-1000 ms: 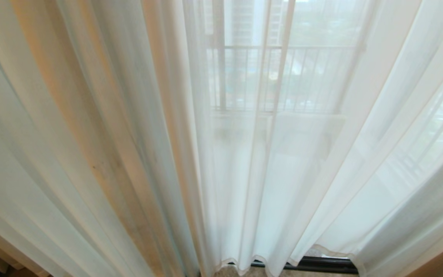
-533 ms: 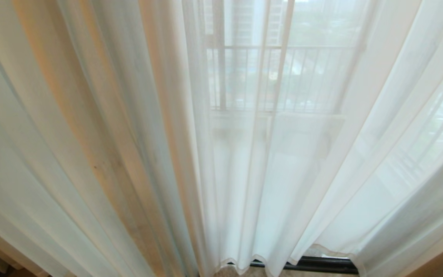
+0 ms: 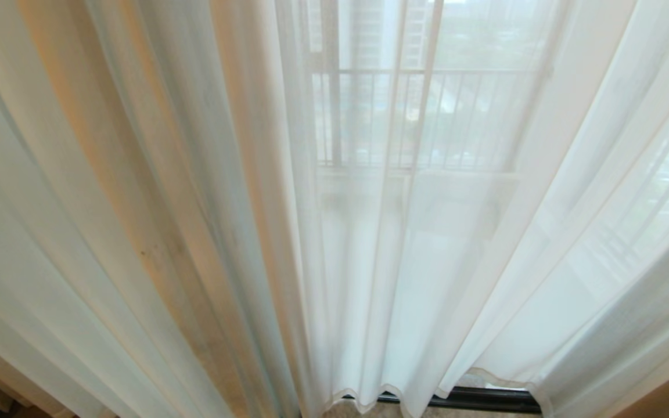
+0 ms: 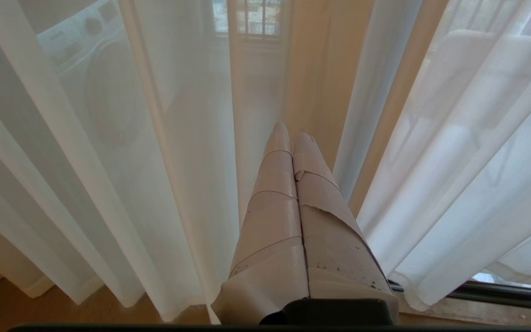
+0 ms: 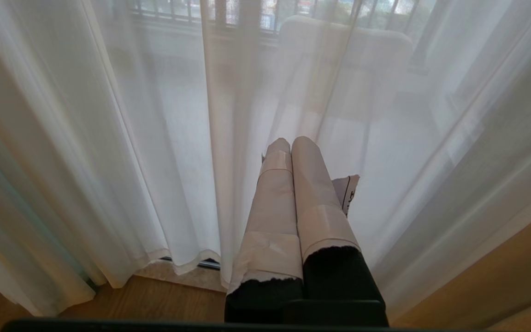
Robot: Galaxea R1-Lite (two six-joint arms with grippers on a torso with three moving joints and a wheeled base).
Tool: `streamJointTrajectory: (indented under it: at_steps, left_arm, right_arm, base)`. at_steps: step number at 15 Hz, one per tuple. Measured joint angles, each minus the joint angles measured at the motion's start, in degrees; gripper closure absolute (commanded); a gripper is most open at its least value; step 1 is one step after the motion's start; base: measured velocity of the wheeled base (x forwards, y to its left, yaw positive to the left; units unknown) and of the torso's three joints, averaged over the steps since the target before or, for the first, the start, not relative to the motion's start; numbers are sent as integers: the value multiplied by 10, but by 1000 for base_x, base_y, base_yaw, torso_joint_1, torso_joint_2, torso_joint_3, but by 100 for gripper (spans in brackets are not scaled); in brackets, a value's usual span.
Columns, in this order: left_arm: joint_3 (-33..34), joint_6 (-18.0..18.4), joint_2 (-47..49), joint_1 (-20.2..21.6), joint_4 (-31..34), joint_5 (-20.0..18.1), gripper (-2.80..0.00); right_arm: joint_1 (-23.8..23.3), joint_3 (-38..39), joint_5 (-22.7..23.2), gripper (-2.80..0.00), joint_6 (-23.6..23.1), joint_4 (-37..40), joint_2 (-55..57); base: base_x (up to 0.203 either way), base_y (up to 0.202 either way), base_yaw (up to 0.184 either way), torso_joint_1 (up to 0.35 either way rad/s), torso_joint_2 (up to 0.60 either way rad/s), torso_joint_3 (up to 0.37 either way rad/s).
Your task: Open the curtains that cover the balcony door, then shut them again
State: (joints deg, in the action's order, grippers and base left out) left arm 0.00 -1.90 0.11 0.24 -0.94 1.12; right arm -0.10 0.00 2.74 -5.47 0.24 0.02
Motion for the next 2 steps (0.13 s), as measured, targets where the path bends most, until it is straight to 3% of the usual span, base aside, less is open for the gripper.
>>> streamJointTrajectory:
  at_steps: [2]
  left_arm:
    - [0,0,0,0,0,0,0]
  right_arm:
    - [0,0,0,0,4,0,0]
  base:
    - [0,0,0,0,0,0]
